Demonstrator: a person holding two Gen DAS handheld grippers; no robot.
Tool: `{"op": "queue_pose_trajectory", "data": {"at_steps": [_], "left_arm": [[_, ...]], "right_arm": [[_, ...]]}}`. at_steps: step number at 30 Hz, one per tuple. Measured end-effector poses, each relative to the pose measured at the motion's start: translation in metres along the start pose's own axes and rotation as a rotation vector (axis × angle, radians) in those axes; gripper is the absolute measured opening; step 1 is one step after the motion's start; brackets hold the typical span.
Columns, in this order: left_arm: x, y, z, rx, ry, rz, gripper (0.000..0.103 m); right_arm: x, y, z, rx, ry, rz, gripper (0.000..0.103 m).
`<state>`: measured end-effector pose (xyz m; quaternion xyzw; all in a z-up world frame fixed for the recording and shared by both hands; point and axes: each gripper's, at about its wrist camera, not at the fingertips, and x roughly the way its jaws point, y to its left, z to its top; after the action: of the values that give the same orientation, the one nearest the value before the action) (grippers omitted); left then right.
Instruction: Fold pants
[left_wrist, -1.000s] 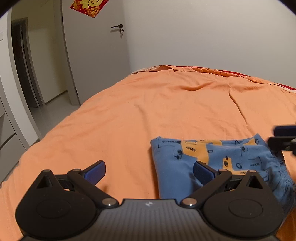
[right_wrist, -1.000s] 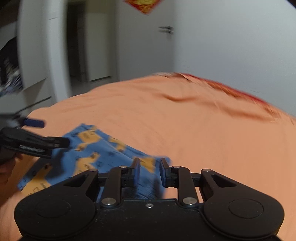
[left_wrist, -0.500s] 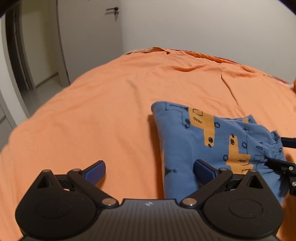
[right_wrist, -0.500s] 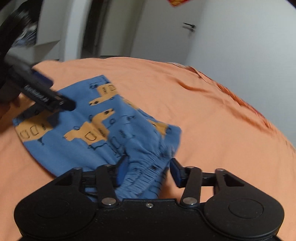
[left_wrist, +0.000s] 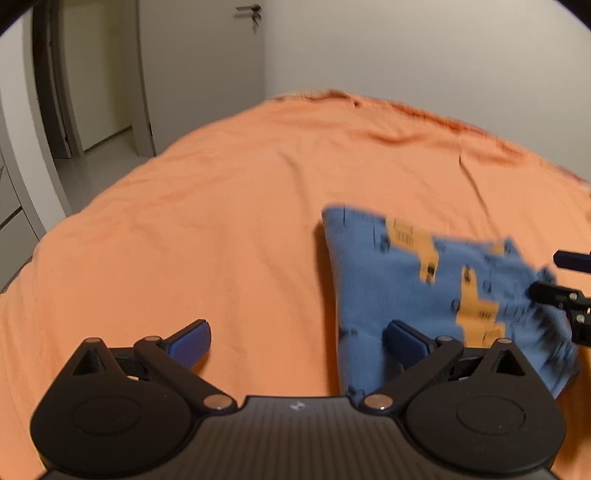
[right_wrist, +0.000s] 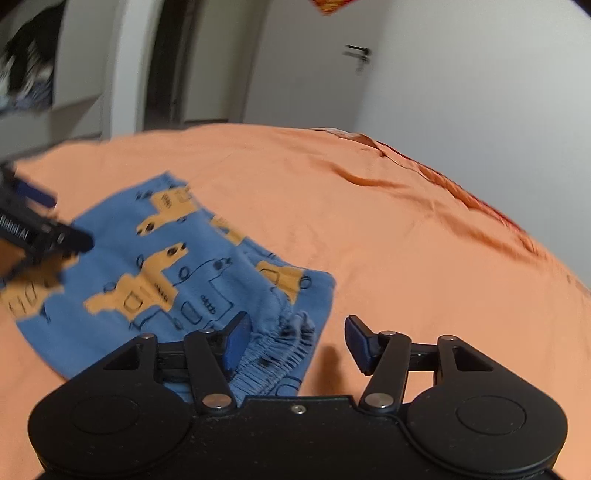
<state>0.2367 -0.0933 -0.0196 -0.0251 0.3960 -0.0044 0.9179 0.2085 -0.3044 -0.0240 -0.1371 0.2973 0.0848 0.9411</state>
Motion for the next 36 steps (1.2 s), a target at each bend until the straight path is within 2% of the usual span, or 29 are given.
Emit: {"op": "queue_pose_trajectory", "data": {"at_steps": [2,5,7,8,10,11,12,16,18,20,23,26,29,33,36], "left_arm": [[0.002,0.002,0.008,-0.020,-0.056,0.004,0.103],[0.023,0.000,0.022,-0.033,-0.061,0.020,0.103],[0.035,0.002,0.022,-0.039,-0.034,0.026,0.103],[0.038,0.005,0.018,-0.049,-0.032,0.022,0.103],[0.039,0.011,0.012,-0.073,-0.047,-0.011,0.103],[0.039,0.015,0.011,-0.084,-0.044,-0.022,0.103],[0.038,0.018,0.012,-0.097,-0.039,-0.034,0.103],[0.031,0.019,0.017,-0.123,-0.018,-0.036,0.103],[0.021,0.016,0.017,-0.108,-0.014,-0.037,0.103],[0.007,0.012,0.012,-0.071,-0.013,-0.045,0.103],[-0.006,0.000,-0.007,-0.029,0.056,-0.046,0.103],[-0.010,-0.013,-0.033,0.005,0.142,-0.015,0.103],[-0.022,-0.017,-0.049,-0.007,0.121,-0.008,0.103],[-0.025,-0.016,-0.047,-0.035,0.143,0.002,0.103],[-0.026,-0.012,-0.048,-0.061,0.147,-0.003,0.103]], "right_arm": [[-0.005,0.004,0.011,-0.034,-0.048,0.035,0.060],[0.002,0.022,0.039,-0.136,-0.097,0.100,0.063],[0.022,0.031,0.050,-0.163,-0.071,0.156,0.065],[0.035,0.036,0.050,-0.193,-0.039,0.158,0.065],[0.058,0.041,0.041,-0.273,0.014,0.094,0.065],[0.060,0.035,0.036,-0.264,-0.005,0.087,0.072],[0.058,0.025,0.032,-0.218,-0.015,0.074,0.073],[0.035,-0.003,0.030,-0.018,-0.002,0.006,0.072],[0.016,-0.009,0.032,0.082,-0.041,0.040,0.072],[-0.002,-0.004,0.026,0.151,-0.053,0.120,0.073],[-0.019,0.015,0.004,0.126,-0.016,0.153,0.081],[-0.022,0.033,-0.028,0.033,0.053,0.112,0.084],[-0.031,0.028,-0.045,0.099,0.044,0.077,0.101],[-0.032,0.015,-0.054,0.173,0.083,0.080,0.102],[-0.037,0.015,-0.058,0.162,0.100,0.054,0.102]]}}
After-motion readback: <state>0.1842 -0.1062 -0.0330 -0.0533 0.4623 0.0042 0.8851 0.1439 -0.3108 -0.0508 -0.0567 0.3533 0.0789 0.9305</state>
